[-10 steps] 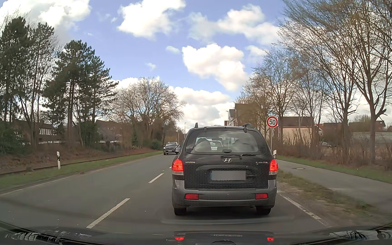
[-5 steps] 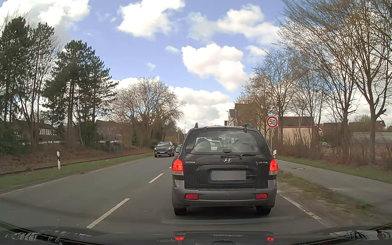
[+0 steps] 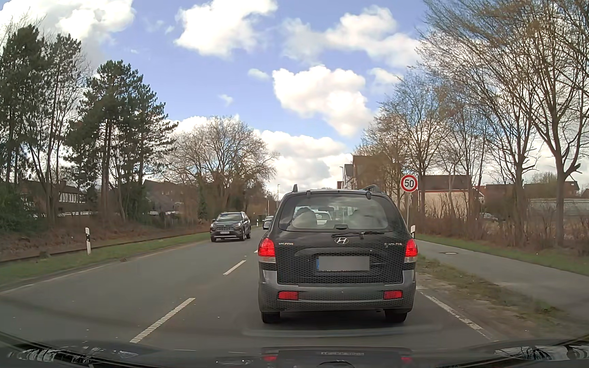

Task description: Follow the waypoints while adhering to traffic rules and regulations

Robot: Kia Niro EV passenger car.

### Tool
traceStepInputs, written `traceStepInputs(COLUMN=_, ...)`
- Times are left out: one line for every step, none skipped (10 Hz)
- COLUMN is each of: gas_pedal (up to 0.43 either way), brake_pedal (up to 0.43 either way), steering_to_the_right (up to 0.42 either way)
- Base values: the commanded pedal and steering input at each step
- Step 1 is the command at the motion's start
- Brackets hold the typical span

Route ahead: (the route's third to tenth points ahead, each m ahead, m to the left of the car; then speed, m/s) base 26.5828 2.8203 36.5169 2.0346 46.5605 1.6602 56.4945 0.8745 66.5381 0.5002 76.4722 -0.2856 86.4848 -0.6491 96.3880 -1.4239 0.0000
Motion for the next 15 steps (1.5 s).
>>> traceStepInputs(gas_pedal=0.000, brake_pedal=0.220, steering_to_the_right=0.000)
traceStepInputs(gas_pedal=0.000, brake_pedal=0.220, steering_to_the_right=0.000)
traceStepInputs(gas_pedal=0.000, brake_pedal=0.220, steering_to_the_right=0.000)
traceStepInputs(gas_pedal=0.000, brake_pedal=0.220, steering_to_the_right=0.000)
traceStepInputs(gas_pedal=0.000, brake_pedal=0.220, steering_to_the_right=0.000)
traceStepInputs(gas_pedal=0.000, brake_pedal=0.220, steering_to_the_right=0.000)
traceStepInputs(gas_pedal=0.000, brake_pedal=0.220, steering_to_the_right=0.000)
traceStepInputs(gas_pedal=0.000, brake_pedal=0.220, steering_to_the_right=0.000)
traceStepInputs(gas_pedal=0.000, brake_pedal=0.220, steering_to_the_right=0.000)
traceStepInputs(gas_pedal=0.000, brake_pedal=0.220, steering_to_the_right=0.000)
traceStepInputs(gas_pedal=0.000, brake_pedal=0.220, steering_to_the_right=0.000)
traceStepInputs(gas_pedal=0.000, brake_pedal=0.220, steering_to_the_right=0.000)
traceStepInputs(gas_pedal=0.000, brake_pedal=0.220, steering_to_the_right=0.000)
traceStepInputs(gas_pedal=0.000, brake_pedal=0.220, steering_to_the_right=0.000)
traceStepInputs(gas_pedal=0.000, brake_pedal=0.220, steering_to_the_right=0.000)
